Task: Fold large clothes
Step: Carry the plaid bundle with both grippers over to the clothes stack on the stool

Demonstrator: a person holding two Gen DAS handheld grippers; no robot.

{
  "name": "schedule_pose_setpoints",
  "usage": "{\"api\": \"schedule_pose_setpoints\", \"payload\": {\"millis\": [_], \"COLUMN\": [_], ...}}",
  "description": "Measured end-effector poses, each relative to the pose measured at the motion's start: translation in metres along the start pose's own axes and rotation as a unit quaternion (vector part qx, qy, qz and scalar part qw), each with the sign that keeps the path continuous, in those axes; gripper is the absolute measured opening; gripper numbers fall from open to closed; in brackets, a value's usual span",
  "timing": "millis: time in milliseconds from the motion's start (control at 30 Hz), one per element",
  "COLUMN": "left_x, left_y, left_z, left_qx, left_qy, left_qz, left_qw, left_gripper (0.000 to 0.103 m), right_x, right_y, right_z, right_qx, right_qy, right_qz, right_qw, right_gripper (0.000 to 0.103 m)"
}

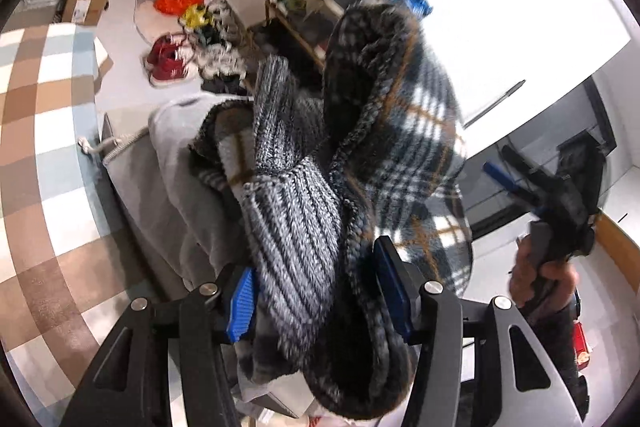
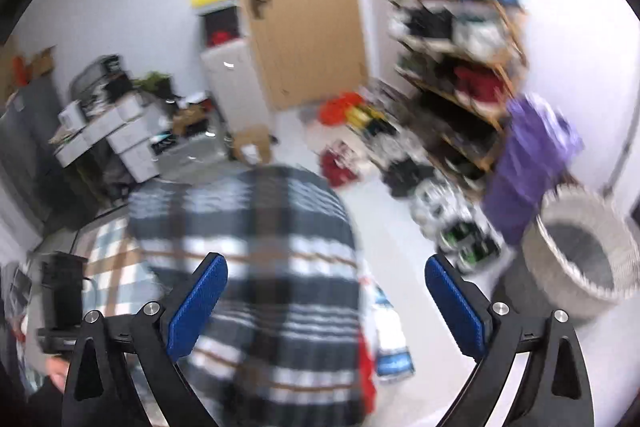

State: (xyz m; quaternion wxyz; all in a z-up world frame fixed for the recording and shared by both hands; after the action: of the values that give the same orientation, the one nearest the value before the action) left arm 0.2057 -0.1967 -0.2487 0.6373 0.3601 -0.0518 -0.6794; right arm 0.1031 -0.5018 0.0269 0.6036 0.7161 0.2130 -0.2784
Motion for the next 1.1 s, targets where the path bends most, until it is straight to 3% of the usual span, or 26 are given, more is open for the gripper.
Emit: {"api": "schedule_pose_setpoints", "payload": {"millis": [67,133,200,233,333,400,500,567,633,733,933,1100], "left_x": [0.003,0.006,-0.005,-0.014,-0.038,-0.047,-0.017,0.009,0.032,0.06,0.065,0.065], "left_y": [-0.003,-0.003,0.0,0.005,0.015,0.011,0.009,0.009,0.008,-0.001,-0.011,-0.021], "left_z": [0.007,0.009,0.015,0.018,0.041,0.067,0.085,0.084,0.077,0.063,0.052,0.058], "left_qx": [0.007,0.017,0.025,0.035,0.094,0.14,0.18,0.171,0.157,0.151,0.12,0.134], "left_qy": [0.008,0.024,0.038,0.04,0.039,0.011,-0.013,-0.025,-0.03,0.002,0.001,0.021], "left_qz": [0.008,0.02,0.054,0.081,0.164,0.183,0.126,0.09,0.064,0.036,0.054,0.07], "left_qw": [0.9999,0.9994,0.9975,0.9953,0.9813,0.9729,0.9755,0.9808,0.9851,0.9878,0.9913,0.9883], "left_gripper": [0.049,0.049,0.049,0.049,0.049,0.049,0.049,0.049,0.049,0.049,0.048,0.048], "right_x": [-0.004,0.009,0.039,0.057,0.098,0.113,0.122,0.123,0.126,0.132,0.148,0.158], "right_y": [0.005,0.005,0.005,0.005,0.01,0.012,0.003,0.0,0.001,0.003,0.004,0.002], "right_z": [-0.039,-0.067,-0.08,-0.084,-0.086,-0.084,-0.078,-0.076,-0.067,-0.06,-0.058,-0.056], "right_qx": [-0.058,-0.11,-0.141,-0.144,-0.145,-0.147,-0.133,-0.138,-0.104,-0.085,-0.07,-0.057], "right_qy": [0.003,-0.027,-0.06,-0.076,-0.113,-0.117,-0.102,-0.1,-0.079,-0.061,-0.049,-0.058], "right_qz": [-0.003,-0.016,-0.049,-0.07,-0.11,-0.129,-0.178,-0.187,-0.189,-0.191,-0.201,-0.204], "right_qw": [0.998,0.993,0.987,0.984,0.977,0.974,0.97,0.967,0.973,0.976,0.976,0.976], "right_gripper": [0.099,0.094,0.077,0.064,0.064,0.064,0.065,0.065,0.065,0.065,0.064,0.065]}}
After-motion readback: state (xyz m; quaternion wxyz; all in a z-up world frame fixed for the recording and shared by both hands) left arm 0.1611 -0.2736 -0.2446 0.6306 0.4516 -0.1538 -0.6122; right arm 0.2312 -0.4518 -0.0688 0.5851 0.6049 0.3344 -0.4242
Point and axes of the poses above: each gripper's, at about its wrist camera, not at the fingertips, and x roughly the way its jaws point, z to its right, y to its top, the point moved 9 cm from there along x, roughly the way its jaws point, and after that the axes turned 1 degree about x, right-handed, at the moved point
